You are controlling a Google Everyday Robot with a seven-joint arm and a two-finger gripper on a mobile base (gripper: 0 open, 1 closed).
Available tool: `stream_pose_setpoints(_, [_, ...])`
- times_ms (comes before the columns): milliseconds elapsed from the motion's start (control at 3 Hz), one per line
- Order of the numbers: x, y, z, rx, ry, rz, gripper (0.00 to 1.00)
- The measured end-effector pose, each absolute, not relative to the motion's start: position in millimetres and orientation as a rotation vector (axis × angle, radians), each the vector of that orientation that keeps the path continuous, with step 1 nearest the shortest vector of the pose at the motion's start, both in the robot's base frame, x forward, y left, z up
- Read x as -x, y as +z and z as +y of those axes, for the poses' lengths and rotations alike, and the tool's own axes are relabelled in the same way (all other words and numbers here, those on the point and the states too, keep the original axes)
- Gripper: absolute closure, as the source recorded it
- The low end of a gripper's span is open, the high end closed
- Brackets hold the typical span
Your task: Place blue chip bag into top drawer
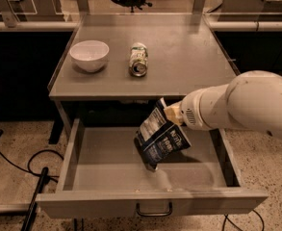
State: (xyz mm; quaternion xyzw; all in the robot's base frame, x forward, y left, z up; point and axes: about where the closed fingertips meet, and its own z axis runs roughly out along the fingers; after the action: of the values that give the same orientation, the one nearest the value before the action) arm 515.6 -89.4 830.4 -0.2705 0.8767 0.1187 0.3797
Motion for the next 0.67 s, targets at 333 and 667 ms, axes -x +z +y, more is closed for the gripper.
stream_pose_setpoints(333, [-515.6, 830.4, -89.4, 0.691, 0.303, 2.239, 1.00])
stream_pose_setpoints(667, [-517.2, 823.4, -89.1, 0.698, 0.251, 2.259, 1.00])
